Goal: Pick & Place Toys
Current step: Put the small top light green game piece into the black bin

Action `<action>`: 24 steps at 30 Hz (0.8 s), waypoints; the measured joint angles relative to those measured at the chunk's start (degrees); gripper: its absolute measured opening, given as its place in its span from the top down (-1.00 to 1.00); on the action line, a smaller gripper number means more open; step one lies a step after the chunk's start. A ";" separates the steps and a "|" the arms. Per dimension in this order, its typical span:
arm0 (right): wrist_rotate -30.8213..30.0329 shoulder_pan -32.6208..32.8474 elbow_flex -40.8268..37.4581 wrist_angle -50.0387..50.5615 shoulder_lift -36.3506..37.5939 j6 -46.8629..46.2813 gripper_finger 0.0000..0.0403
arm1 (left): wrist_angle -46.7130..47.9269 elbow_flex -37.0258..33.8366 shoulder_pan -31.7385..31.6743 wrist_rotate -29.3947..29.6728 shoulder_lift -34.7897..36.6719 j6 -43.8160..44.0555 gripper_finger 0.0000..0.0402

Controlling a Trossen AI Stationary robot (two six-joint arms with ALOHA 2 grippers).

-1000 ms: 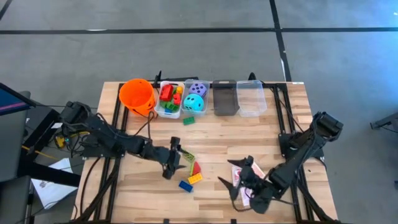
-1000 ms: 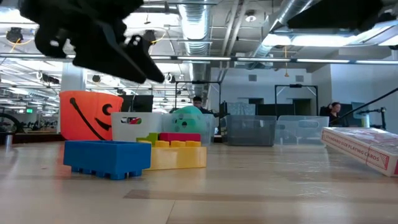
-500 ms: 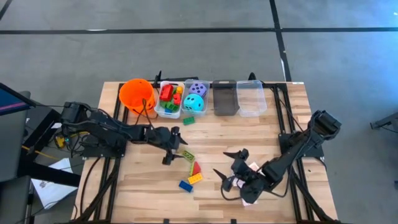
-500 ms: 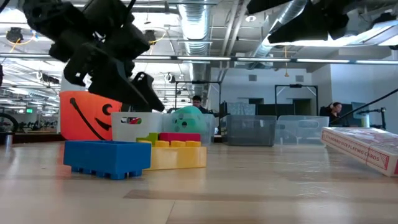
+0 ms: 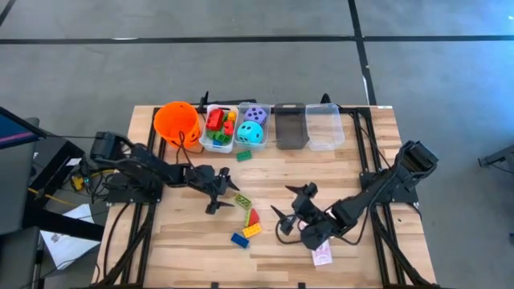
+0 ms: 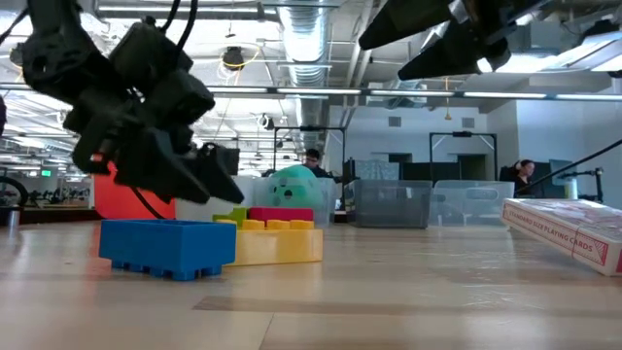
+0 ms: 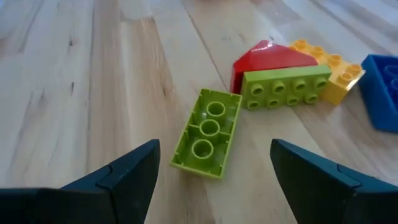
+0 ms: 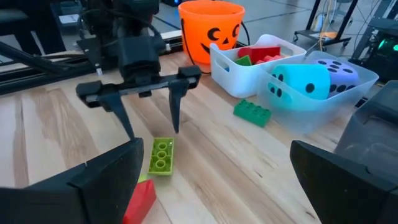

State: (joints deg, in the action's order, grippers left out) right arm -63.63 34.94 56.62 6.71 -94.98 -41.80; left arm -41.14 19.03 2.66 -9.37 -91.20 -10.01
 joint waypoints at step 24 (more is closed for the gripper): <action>2.33 -2.83 0.00 0.63 0.00 0.44 -0.97 | -13.78 5.05 -1.69 -3.97 -16.74 -0.73 -0.30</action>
State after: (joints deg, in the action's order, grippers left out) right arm -61.30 32.12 56.62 7.33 -94.98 -41.36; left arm -54.93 24.08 0.96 -13.34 -107.94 -10.74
